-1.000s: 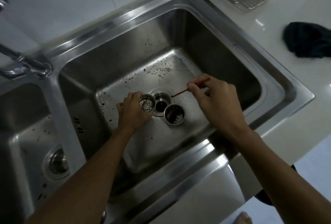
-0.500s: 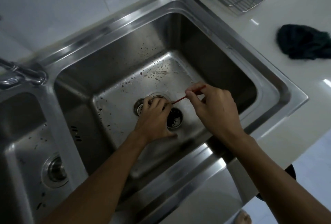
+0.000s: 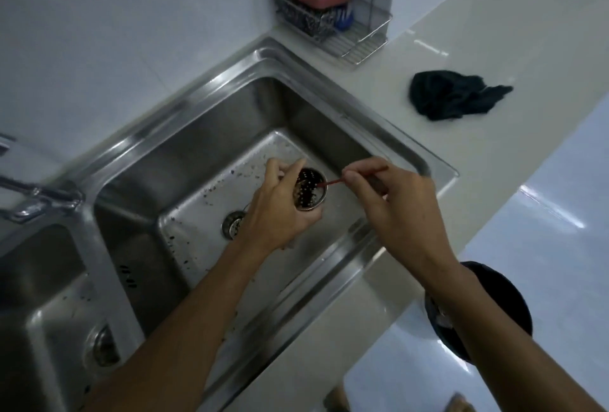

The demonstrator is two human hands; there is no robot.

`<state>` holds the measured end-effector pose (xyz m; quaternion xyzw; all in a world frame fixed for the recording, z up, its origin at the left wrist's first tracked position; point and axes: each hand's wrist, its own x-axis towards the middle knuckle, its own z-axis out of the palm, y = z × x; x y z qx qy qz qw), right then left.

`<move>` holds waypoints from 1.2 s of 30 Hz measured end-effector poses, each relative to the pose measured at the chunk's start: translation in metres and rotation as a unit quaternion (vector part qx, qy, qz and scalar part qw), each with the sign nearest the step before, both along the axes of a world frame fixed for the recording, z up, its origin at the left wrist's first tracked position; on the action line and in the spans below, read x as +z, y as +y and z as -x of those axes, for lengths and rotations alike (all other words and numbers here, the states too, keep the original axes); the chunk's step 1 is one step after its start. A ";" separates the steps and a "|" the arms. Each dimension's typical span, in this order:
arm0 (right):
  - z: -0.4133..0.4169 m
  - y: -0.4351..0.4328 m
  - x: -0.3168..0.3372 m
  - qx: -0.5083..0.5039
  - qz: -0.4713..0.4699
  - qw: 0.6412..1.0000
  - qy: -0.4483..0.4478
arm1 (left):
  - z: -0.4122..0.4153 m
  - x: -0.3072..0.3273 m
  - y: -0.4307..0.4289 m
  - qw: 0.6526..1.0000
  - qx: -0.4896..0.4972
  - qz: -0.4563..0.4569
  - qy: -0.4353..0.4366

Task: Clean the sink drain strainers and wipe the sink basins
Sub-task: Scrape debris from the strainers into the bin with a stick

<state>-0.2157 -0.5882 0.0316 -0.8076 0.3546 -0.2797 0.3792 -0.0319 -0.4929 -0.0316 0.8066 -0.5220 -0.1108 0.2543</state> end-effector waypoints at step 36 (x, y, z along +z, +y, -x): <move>0.396 0.004 -0.438 -0.447 -0.308 0.838 -0.052 | 0.402 -0.377 -0.131 0.939 -0.282 -0.176 0.087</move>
